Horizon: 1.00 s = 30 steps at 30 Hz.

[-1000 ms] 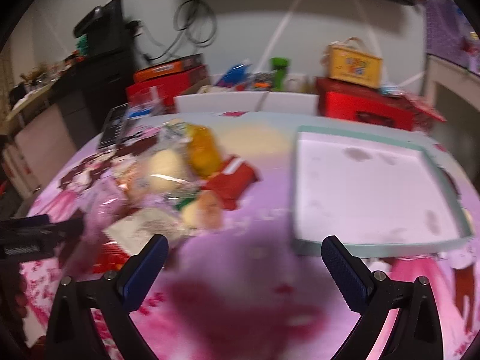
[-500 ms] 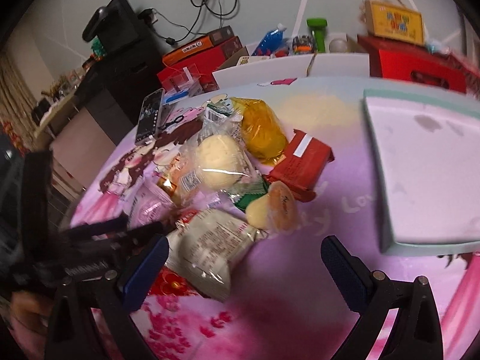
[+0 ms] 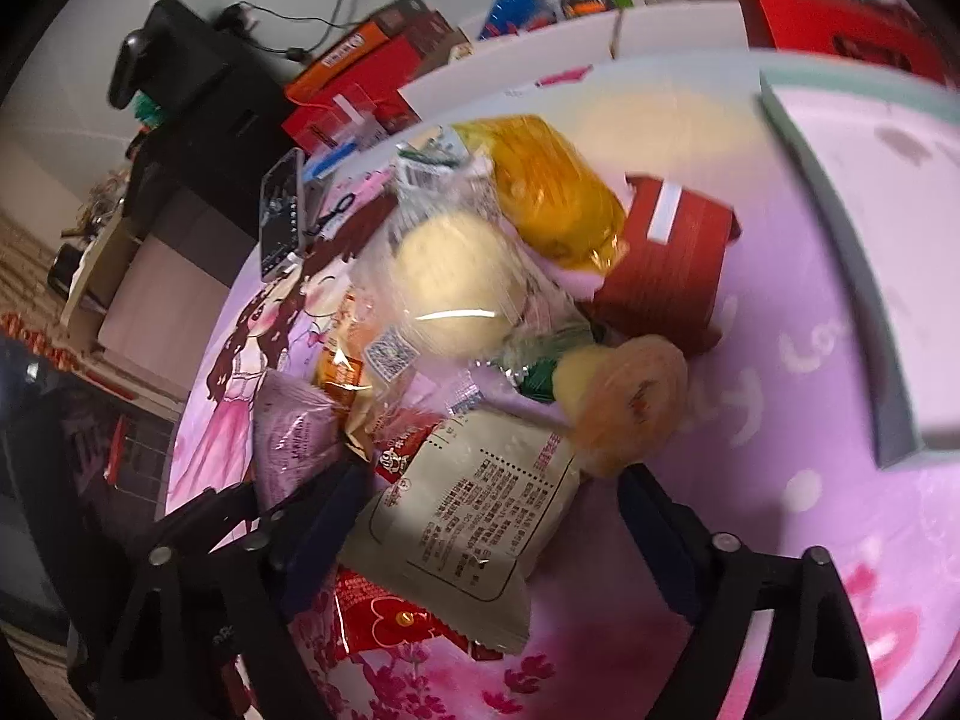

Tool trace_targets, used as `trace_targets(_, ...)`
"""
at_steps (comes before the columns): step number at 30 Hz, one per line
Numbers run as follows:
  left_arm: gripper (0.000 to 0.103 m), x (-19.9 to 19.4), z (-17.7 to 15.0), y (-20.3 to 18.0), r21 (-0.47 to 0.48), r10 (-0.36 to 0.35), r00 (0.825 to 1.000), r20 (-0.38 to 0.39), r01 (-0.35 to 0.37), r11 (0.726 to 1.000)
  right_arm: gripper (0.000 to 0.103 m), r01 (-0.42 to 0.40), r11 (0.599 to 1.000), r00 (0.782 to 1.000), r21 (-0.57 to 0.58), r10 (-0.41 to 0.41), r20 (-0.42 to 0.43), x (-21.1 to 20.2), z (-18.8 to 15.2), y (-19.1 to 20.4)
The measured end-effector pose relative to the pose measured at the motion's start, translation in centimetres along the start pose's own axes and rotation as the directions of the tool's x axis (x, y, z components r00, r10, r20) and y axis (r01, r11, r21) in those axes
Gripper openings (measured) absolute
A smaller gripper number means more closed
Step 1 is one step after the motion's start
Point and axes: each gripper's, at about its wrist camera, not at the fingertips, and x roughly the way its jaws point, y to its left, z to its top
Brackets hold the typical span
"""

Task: Organize snacks
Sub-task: 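Grasp the pink bread bag with the left tool while the right tool grasps the beige pastry packet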

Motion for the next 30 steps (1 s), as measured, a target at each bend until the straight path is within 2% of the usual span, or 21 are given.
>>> trace_targets(8, 0.044, 0.14, -0.14, 0.40, -0.014, 0.042, 0.999, 0.011, -0.042, 0.999, 0.080, 0.007, 0.999, 1.000, 0.032, -0.007, 0.009, -0.04, -0.06, -0.35)
trace_targets(17, 0.044, 0.34, -0.44, 0.24, 0.008, 0.055, 0.998, 0.031, -0.055, 0.998, 0.066, 0.008, 0.998, 1.000, 0.060, -0.009, 0.010, -0.64, -0.29, -1.07)
trace_targets(18, 0.044, 0.38, -0.47, 0.21, 0.012, 0.057, 0.998, 0.032, -0.058, 0.998, 0.060, 0.007, 0.998, 1.000, 0.059, -0.008, 0.008, -0.61, -0.34, -1.03)
trace_targets(30, 0.044, 0.41, -0.74, 0.24, 0.029, 0.042, 0.997, 0.061, -0.044, 0.999, 0.056, 0.056, 0.996, 0.998, 0.069, -0.055, -0.008, -0.70, -0.40, -0.81)
